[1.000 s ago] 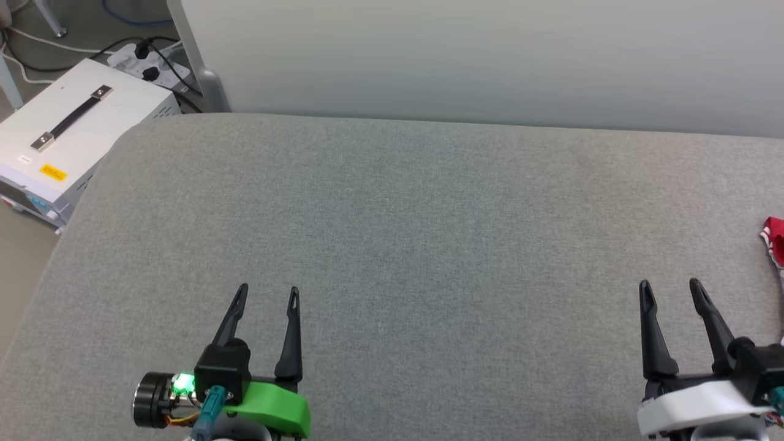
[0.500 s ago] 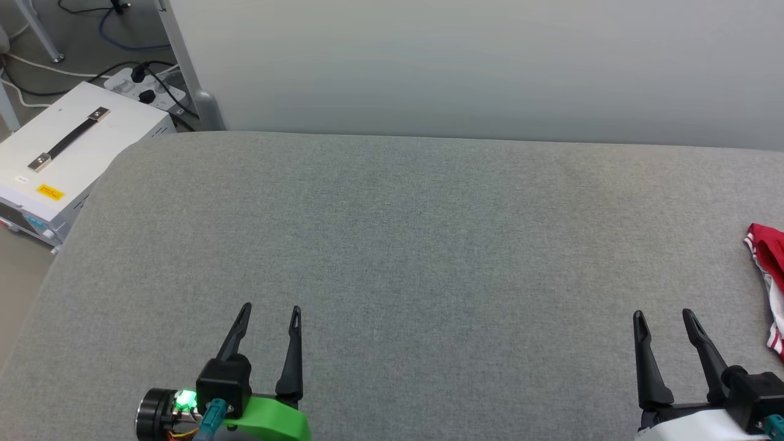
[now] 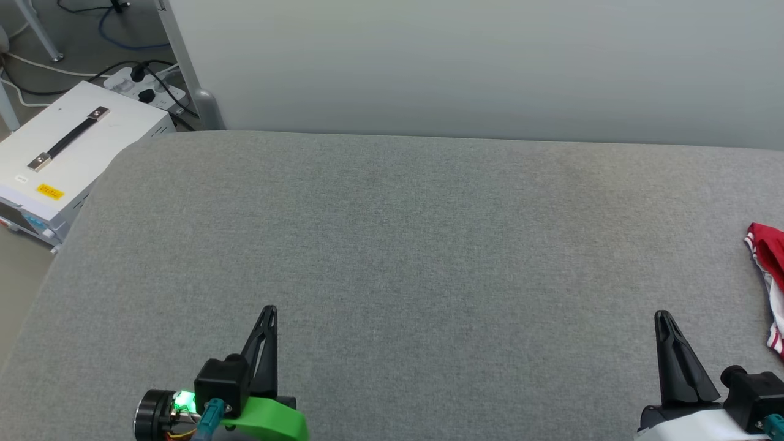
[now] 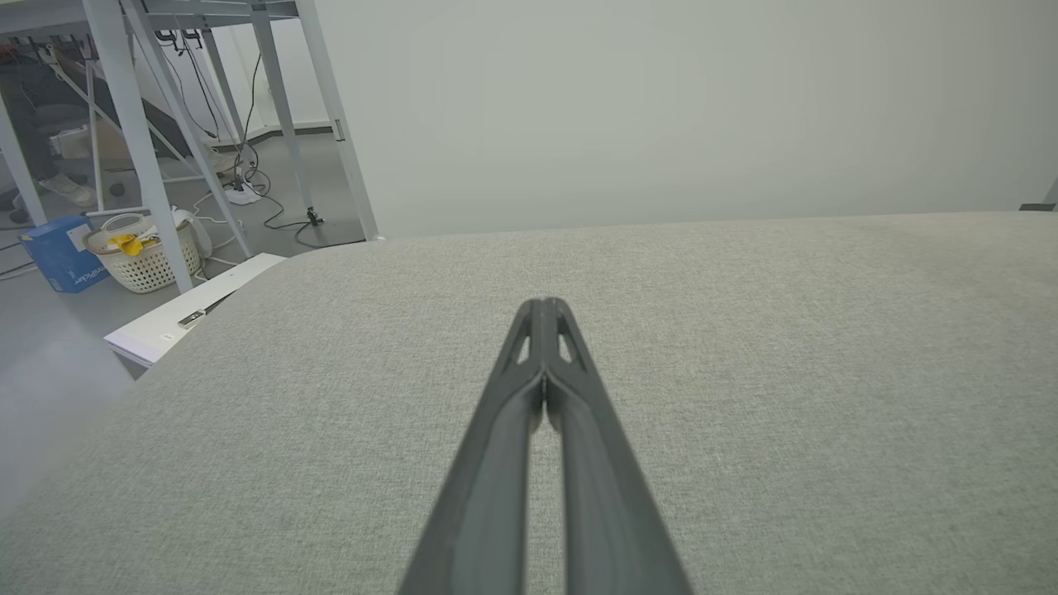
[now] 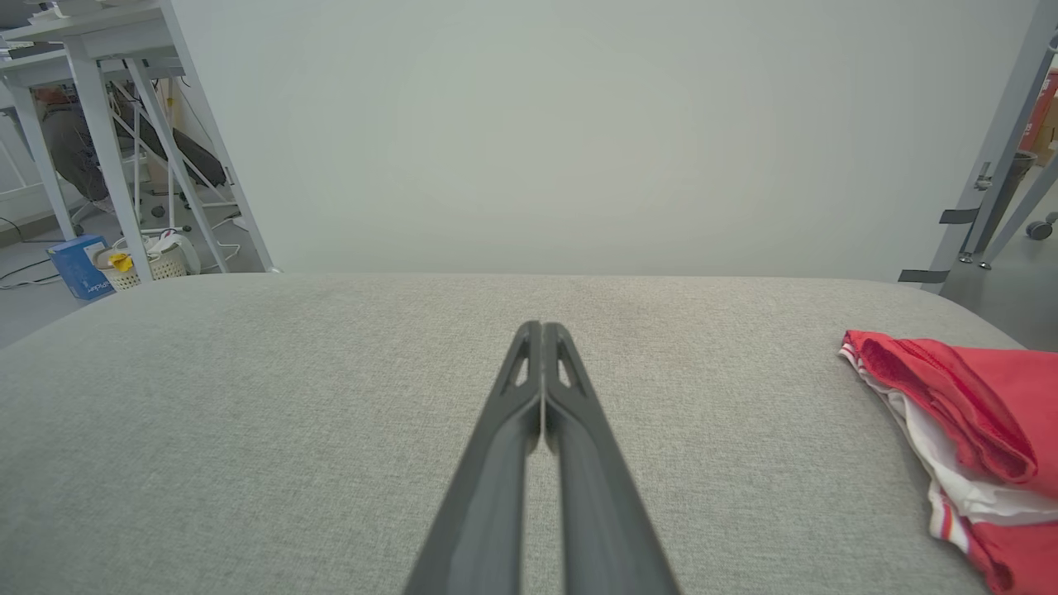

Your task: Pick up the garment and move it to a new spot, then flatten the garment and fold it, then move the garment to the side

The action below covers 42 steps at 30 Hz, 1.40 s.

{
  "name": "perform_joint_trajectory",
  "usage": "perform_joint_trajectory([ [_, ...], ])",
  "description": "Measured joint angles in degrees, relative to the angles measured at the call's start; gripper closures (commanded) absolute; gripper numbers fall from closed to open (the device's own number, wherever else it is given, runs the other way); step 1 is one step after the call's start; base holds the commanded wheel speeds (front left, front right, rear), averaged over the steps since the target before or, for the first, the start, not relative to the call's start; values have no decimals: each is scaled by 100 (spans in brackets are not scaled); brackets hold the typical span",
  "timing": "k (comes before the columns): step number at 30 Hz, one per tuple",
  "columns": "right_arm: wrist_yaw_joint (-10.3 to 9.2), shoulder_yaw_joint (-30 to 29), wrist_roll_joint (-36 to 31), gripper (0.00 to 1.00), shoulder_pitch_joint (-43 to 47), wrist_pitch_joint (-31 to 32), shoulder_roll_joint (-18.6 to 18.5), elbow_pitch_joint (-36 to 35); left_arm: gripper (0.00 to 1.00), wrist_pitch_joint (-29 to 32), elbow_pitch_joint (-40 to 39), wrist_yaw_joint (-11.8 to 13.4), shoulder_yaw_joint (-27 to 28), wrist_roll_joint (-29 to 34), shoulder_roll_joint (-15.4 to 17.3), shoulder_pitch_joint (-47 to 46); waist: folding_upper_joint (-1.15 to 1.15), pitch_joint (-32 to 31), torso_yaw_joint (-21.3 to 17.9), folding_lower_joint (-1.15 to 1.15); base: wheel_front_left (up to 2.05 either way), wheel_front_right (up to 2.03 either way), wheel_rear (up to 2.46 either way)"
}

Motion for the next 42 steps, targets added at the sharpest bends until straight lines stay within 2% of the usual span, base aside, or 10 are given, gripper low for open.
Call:
perform_joint_trajectory([
  [42, 0, 113, -236, 100, -241, 463, 0, 34, 100, 497, -210, 0, 253, 68, -46, -20, 0, 7, -104, 0, 0, 0, 0],
])
